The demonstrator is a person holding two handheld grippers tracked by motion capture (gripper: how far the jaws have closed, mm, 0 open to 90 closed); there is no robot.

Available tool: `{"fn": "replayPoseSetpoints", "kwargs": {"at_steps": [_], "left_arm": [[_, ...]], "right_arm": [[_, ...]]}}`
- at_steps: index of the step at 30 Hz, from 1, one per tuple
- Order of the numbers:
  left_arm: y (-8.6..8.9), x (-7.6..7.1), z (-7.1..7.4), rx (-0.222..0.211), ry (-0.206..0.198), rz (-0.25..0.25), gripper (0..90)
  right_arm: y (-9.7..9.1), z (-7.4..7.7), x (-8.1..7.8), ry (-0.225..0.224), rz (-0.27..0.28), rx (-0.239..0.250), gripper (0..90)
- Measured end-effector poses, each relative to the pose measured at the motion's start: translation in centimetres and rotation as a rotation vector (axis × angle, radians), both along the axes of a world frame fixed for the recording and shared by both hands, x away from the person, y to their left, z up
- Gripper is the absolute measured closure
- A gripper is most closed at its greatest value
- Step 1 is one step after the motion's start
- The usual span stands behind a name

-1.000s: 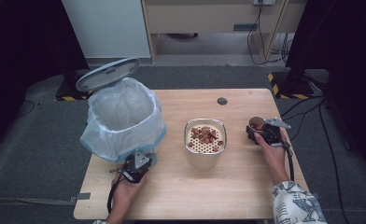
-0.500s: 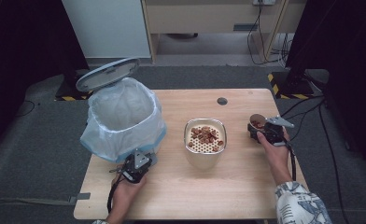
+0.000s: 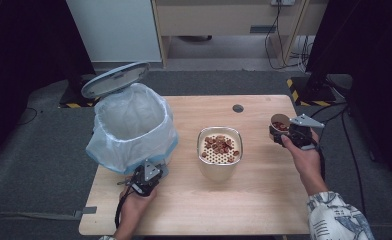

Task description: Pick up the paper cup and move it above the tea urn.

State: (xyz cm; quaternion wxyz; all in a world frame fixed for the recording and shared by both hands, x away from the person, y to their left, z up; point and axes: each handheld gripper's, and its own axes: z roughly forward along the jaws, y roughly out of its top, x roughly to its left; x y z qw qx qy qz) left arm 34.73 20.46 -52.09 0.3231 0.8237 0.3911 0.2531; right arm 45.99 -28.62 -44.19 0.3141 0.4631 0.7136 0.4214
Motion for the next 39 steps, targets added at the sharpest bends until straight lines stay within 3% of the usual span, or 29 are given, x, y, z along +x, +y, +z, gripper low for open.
{"fn": "replayPoseSetpoints", "kwargs": {"at_steps": [7, 19, 39], "left_arm": [[0.0, 0.0, 0.0, 0.000, 0.001, 0.000, 89.8], [0.0, 0.0, 0.0, -0.001, 0.001, 0.000, 89.8], [0.0, 0.0, 0.0, 0.001, 0.001, 0.000, 89.9]], "right_arm": [[0.1, 1.9, 0.0, -0.017, 0.033, -0.046, 30.0], [0.9, 6.1, 0.4, -0.072, 0.076, -0.069, 30.2], [3.1, 10.0, 0.9, -0.120, 0.138, -0.103, 30.2]]}}
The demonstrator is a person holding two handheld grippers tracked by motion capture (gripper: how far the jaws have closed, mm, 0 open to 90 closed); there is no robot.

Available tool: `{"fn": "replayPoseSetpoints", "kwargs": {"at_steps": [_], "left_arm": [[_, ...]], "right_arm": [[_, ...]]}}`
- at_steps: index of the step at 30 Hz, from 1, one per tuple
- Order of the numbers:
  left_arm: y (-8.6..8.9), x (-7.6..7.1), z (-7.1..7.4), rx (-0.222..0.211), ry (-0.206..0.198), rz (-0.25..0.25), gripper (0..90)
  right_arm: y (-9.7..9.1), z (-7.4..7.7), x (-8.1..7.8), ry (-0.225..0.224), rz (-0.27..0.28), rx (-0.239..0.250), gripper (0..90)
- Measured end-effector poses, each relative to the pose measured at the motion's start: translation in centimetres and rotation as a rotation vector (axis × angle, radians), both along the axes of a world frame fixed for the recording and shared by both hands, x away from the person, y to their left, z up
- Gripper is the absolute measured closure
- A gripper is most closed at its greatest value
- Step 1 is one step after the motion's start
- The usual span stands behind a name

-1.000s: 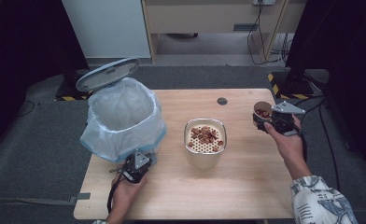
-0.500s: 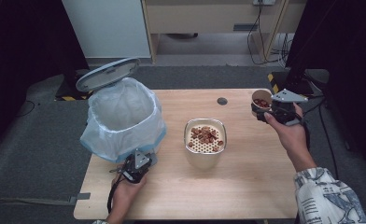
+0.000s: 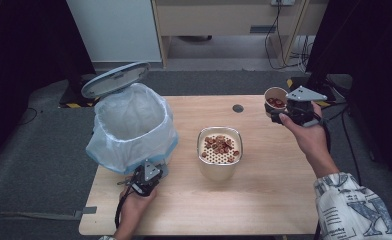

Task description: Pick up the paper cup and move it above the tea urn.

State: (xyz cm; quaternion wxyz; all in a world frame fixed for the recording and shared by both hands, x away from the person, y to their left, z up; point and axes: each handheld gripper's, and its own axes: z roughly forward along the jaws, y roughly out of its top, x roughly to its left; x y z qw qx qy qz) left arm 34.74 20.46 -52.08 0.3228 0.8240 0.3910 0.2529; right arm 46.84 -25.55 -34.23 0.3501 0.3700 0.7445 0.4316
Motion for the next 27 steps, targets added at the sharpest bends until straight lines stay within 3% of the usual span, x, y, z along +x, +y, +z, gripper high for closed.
{"fn": "replayPoseSetpoints", "kwargs": {"at_steps": [12, 27], "left_arm": [[0.0, 0.0, 0.0, -0.002, 0.001, 0.000, 89.8], [0.0, 0.0, 0.0, -0.002, 0.000, 0.001, 89.8]], "right_arm": [[1.0, 1.3, 0.3, -0.015, 0.034, -0.025, 30.2], [0.8, 1.4, 0.2, -0.015, 0.042, -0.024, 30.2]]}}
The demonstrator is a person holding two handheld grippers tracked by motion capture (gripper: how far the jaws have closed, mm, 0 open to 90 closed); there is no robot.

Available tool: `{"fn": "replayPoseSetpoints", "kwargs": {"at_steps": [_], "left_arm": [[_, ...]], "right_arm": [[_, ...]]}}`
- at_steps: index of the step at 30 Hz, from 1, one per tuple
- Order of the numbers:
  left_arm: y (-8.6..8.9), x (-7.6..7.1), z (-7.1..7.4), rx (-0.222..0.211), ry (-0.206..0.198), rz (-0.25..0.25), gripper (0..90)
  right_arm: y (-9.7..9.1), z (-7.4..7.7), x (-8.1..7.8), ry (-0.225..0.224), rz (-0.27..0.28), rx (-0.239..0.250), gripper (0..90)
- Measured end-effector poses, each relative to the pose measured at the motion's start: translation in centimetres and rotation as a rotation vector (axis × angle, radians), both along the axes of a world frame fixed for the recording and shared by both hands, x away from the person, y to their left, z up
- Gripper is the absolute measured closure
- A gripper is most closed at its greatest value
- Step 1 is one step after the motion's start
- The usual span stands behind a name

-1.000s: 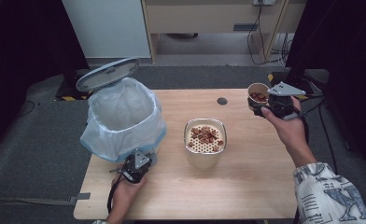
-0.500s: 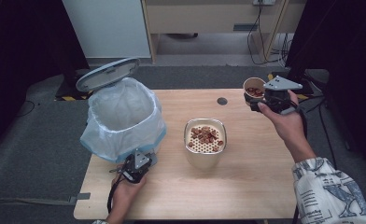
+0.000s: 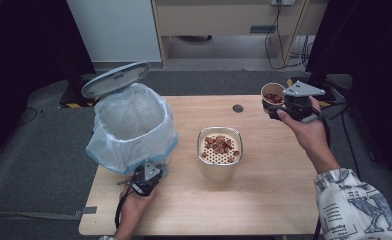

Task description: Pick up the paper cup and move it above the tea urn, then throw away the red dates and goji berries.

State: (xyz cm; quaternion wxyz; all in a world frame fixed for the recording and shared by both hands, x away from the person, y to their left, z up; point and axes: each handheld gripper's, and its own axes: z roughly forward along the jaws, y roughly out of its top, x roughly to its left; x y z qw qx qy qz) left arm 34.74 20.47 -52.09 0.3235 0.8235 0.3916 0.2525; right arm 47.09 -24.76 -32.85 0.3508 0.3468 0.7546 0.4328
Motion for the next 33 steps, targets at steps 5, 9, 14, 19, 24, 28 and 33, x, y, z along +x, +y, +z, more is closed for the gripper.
{"fn": "replayPoseSetpoints", "kwargs": {"at_steps": [5, 9, 14, 19, 24, 28, 33], "left_arm": [[0.0, 0.0, 0.0, 0.001, -0.001, 0.000, 89.8], [0.0, 0.0, 0.0, -0.001, -0.001, 0.001, 89.9], [0.0, -0.1, 0.0, -0.001, -0.003, 0.003, 89.9], [-0.1, -0.1, -0.1, 0.000, -0.010, 0.006, 89.9], [-0.2, -0.1, -0.1, 0.000, -0.012, 0.011, 89.9], [-0.2, -0.2, -0.1, 0.010, -0.016, 0.012, 89.8], [-0.3, -0.2, -0.1, 0.003, -0.011, 0.018, 89.8]], "right_arm": [[0.0, 0.0, 0.1, 0.002, 0.007, 0.001, 30.2], [-0.2, 0.1, 0.5, 0.000, 0.006, 0.002, 30.3], [0.3, 0.1, 1.5, -0.006, 0.026, 0.001, 30.3], [0.5, 0.4, 2.6, -0.015, 0.061, -0.017, 30.5], [0.8, 0.9, 3.5, -0.034, 0.117, -0.060, 30.6], [1.5, 1.3, 4.0, -0.049, 0.175, -0.092, 30.7], [2.2, 1.8, 5.2, -0.056, 0.197, -0.107, 30.8]]}}
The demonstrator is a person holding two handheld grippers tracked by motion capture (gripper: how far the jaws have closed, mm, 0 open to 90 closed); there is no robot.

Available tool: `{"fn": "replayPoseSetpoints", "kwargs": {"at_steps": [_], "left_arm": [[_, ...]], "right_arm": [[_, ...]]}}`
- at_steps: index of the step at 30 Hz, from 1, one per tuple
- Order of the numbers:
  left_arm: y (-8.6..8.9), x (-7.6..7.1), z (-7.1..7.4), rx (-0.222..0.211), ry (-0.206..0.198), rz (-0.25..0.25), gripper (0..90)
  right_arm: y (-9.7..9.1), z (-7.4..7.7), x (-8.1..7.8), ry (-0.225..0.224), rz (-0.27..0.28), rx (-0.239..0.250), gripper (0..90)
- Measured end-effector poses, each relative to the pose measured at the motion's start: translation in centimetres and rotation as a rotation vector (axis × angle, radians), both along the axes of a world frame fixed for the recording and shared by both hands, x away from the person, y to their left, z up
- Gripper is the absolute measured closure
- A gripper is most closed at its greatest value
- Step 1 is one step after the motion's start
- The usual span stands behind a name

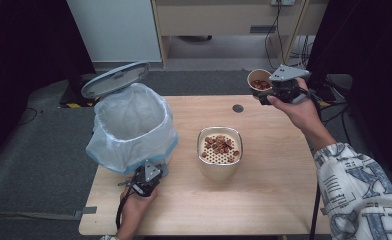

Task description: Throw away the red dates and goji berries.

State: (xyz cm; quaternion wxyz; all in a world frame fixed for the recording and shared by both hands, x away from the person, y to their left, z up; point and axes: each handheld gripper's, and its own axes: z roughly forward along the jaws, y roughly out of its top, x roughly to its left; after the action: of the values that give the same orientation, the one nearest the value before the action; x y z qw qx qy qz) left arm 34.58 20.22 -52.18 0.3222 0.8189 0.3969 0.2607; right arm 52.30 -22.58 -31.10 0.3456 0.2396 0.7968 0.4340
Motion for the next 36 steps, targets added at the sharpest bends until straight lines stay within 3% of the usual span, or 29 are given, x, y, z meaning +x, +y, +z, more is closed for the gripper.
{"fn": "replayPoseSetpoints", "kwargs": {"at_steps": [4, 8, 17, 22, 36], "left_arm": [[-0.1, 0.0, 0.0, 0.004, 0.002, 0.003, 89.8], [-0.1, 0.0, 0.0, 0.008, -0.002, 0.003, 89.8], [-0.1, 0.0, 0.0, 0.011, -0.007, -0.002, 89.8], [-0.2, 0.0, 0.0, 0.014, -0.007, -0.004, 89.9], [-0.2, -0.1, 0.0, 0.030, -0.009, -0.011, 89.8]], "right_arm": [[0.8, 0.3, 0.0, -0.012, 0.053, -0.035, 30.8], [1.4, 0.7, -0.2, -0.024, 0.068, -0.056, 30.8], [2.5, 1.0, -1.9, -0.065, 0.123, -0.119, 30.7], [2.7, 1.1, -2.3, -0.072, 0.112, -0.115, 30.7], [4.5, 0.0, -3.9, -0.103, 0.139, -0.172, 30.7]]}}
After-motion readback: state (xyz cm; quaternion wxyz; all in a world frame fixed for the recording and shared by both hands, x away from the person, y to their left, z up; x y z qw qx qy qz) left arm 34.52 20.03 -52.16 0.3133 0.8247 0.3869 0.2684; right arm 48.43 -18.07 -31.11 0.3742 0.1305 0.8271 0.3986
